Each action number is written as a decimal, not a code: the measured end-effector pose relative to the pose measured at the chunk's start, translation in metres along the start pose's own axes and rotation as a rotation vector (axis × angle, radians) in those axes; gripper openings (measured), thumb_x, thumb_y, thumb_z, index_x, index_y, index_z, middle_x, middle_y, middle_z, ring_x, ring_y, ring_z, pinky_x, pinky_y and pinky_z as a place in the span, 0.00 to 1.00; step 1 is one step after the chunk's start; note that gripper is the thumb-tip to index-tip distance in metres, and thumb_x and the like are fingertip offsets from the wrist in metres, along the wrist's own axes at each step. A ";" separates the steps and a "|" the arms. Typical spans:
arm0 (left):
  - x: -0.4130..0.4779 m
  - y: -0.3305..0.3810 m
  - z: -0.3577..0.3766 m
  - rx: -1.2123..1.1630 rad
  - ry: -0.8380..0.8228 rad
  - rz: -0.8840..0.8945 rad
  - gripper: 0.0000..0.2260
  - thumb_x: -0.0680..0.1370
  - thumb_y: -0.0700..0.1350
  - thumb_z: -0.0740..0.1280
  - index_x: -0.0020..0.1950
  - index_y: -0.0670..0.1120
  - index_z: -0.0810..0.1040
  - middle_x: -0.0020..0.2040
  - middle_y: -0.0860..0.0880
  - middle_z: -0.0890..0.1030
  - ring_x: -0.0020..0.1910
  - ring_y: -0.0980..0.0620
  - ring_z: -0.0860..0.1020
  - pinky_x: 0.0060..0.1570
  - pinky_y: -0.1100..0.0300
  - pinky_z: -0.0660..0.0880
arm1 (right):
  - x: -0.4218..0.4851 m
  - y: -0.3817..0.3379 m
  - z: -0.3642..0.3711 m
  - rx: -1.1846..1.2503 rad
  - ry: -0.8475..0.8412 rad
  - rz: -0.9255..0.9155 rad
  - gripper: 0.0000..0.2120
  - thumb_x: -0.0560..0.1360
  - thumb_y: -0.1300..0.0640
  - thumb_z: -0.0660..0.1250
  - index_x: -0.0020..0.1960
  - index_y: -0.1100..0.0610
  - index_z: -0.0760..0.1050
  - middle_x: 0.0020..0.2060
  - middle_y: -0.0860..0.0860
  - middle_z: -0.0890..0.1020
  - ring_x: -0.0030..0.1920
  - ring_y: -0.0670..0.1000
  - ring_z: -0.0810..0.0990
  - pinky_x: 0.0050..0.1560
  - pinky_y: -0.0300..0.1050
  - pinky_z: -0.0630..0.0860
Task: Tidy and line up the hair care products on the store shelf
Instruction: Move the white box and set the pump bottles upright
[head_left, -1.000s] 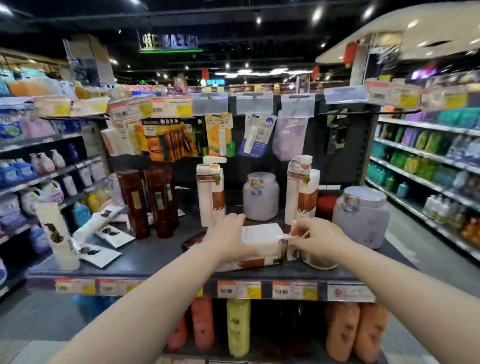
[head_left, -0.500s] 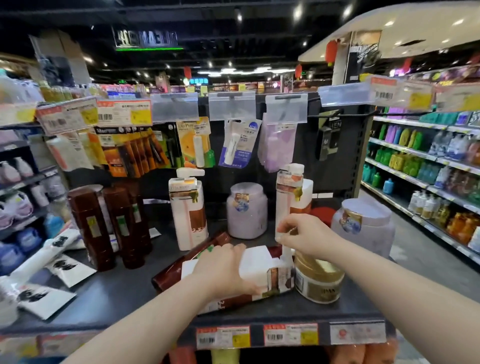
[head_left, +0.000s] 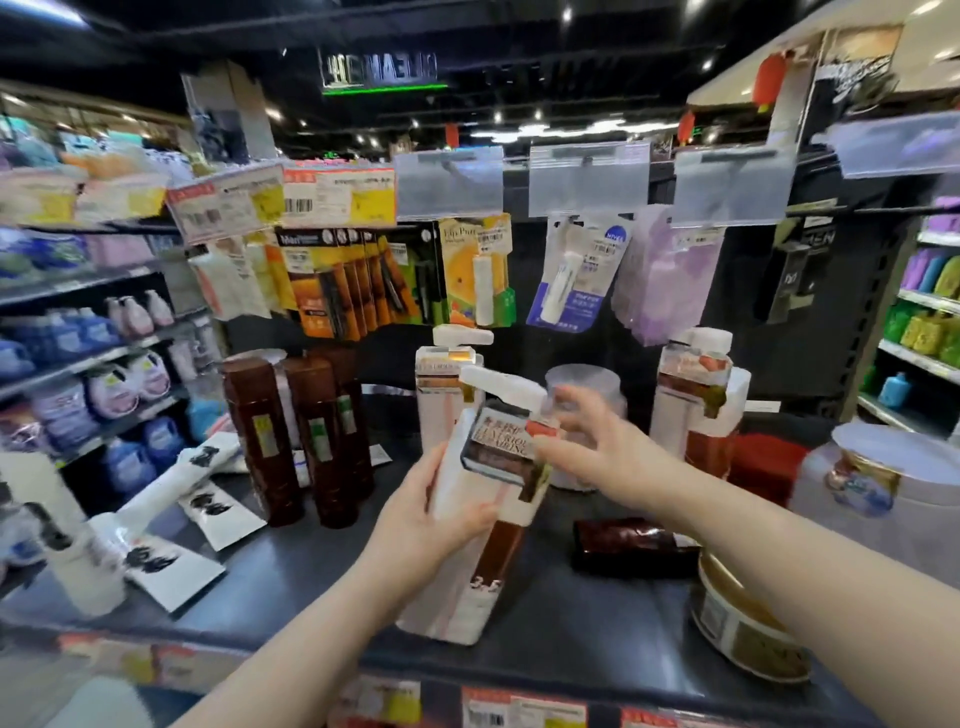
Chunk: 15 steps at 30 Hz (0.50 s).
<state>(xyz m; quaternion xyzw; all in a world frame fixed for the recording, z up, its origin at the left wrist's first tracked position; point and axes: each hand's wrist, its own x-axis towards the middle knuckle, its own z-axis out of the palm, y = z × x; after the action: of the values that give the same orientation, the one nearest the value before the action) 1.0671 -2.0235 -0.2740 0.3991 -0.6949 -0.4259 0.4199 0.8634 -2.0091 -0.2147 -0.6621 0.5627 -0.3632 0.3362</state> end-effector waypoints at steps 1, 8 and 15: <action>-0.001 -0.004 -0.003 -0.058 -0.015 0.009 0.34 0.61 0.60 0.74 0.65 0.59 0.69 0.59 0.54 0.79 0.58 0.54 0.78 0.54 0.54 0.78 | 0.001 0.002 0.010 0.033 -0.027 -0.010 0.43 0.69 0.46 0.71 0.75 0.51 0.50 0.65 0.48 0.72 0.60 0.46 0.73 0.52 0.29 0.74; -0.005 -0.011 -0.016 -0.188 -0.195 0.004 0.31 0.62 0.52 0.73 0.64 0.60 0.68 0.58 0.59 0.79 0.59 0.59 0.77 0.53 0.62 0.76 | -0.001 0.004 0.057 0.179 0.051 -0.122 0.44 0.57 0.49 0.81 0.67 0.42 0.62 0.57 0.46 0.80 0.59 0.44 0.78 0.60 0.51 0.77; 0.045 -0.011 -0.031 0.134 -0.079 -0.114 0.15 0.80 0.51 0.57 0.65 0.50 0.73 0.63 0.52 0.75 0.61 0.55 0.72 0.64 0.60 0.66 | -0.002 0.007 0.050 0.097 0.232 -0.074 0.37 0.59 0.56 0.80 0.60 0.39 0.64 0.51 0.43 0.82 0.54 0.40 0.80 0.56 0.44 0.77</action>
<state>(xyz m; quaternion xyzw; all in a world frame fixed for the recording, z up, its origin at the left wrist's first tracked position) 1.0836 -2.0758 -0.2648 0.4484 -0.7140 -0.4170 0.3396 0.9028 -2.0064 -0.2464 -0.6189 0.5549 -0.4763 0.2866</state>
